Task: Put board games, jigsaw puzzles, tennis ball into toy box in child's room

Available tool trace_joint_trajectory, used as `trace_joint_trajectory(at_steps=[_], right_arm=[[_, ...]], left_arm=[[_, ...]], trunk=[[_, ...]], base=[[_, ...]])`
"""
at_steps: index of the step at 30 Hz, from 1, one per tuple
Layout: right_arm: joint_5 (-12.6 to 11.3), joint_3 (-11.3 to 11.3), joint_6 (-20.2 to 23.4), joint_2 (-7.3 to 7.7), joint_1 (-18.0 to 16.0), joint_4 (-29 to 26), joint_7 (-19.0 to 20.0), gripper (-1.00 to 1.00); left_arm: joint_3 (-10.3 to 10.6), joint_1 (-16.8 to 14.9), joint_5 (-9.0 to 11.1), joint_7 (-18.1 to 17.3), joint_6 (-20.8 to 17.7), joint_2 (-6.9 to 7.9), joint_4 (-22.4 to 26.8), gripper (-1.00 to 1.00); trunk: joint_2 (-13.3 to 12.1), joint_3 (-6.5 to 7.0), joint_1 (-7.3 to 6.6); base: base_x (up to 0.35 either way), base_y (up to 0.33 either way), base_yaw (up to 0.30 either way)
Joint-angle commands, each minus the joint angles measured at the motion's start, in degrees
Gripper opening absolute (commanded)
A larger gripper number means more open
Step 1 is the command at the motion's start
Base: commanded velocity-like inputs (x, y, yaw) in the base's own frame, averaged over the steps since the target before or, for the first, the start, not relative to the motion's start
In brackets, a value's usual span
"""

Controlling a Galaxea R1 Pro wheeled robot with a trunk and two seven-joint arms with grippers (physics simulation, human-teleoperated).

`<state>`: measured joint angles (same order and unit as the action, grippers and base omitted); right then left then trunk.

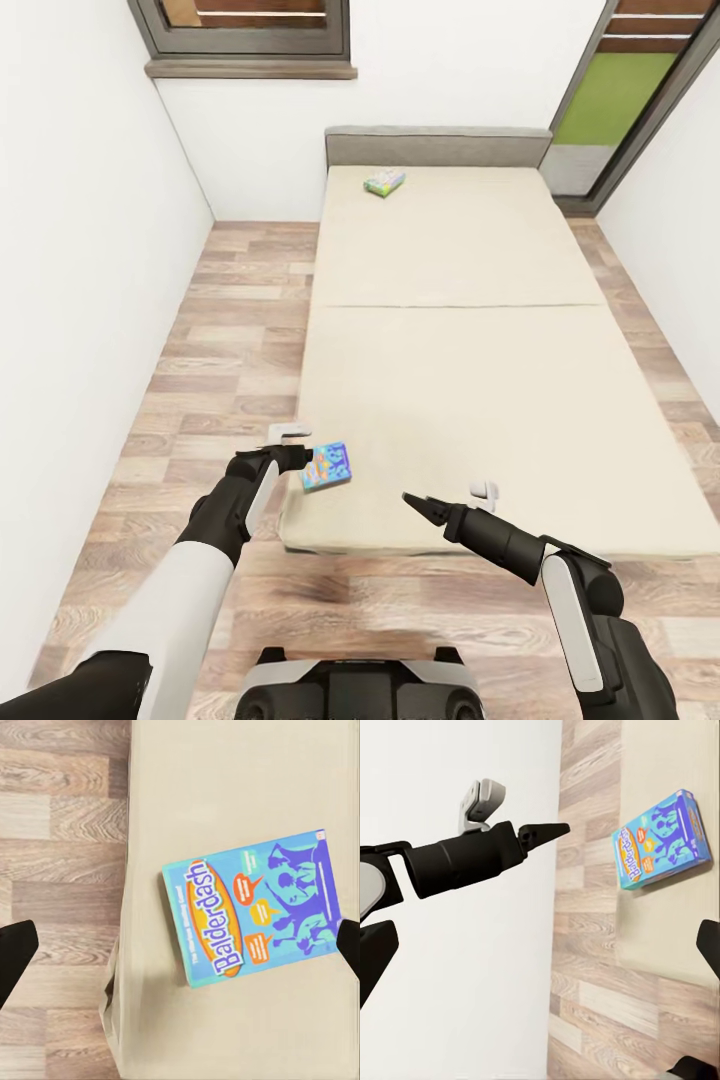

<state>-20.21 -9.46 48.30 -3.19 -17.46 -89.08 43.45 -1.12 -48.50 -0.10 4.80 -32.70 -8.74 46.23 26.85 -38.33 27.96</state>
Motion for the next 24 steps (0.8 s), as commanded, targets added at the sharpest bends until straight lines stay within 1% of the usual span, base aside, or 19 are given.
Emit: trace_joint_trajectory(at_steps=[1, 9, 24], right_arm=[[0.0, -0.12, 0.3, -0.02, -0.03, 0.0, 0.23, 1.0], [-0.07, -0.27, -0.29, -0.06, -0.03, 0.04, 0.28, 1.0], [-0.11, -0.3, -0.92, -0.06, -0.03, 0.05, 0.32, 1.0]], left_arm=[[-0.11, -0.02, 0.0, 0.13, -0.29, -0.05, 0.09, 1.0], [-0.11, -0.02, -0.01, 0.13, -0.2, -0.08, 0.09, 1.0], [-0.11, -0.01, -0.08, 0.13, -0.22, -0.14, 0.09, 1.0]], trunk=[[0.08, -0.16, 0.02], [0.08, -0.73, 0.02], [0.08, -0.83, 0.02]], base=[[0.0, -0.106, 0.0], [0.0, -0.038, 0.0], [0.0, -0.002, 0.0]])
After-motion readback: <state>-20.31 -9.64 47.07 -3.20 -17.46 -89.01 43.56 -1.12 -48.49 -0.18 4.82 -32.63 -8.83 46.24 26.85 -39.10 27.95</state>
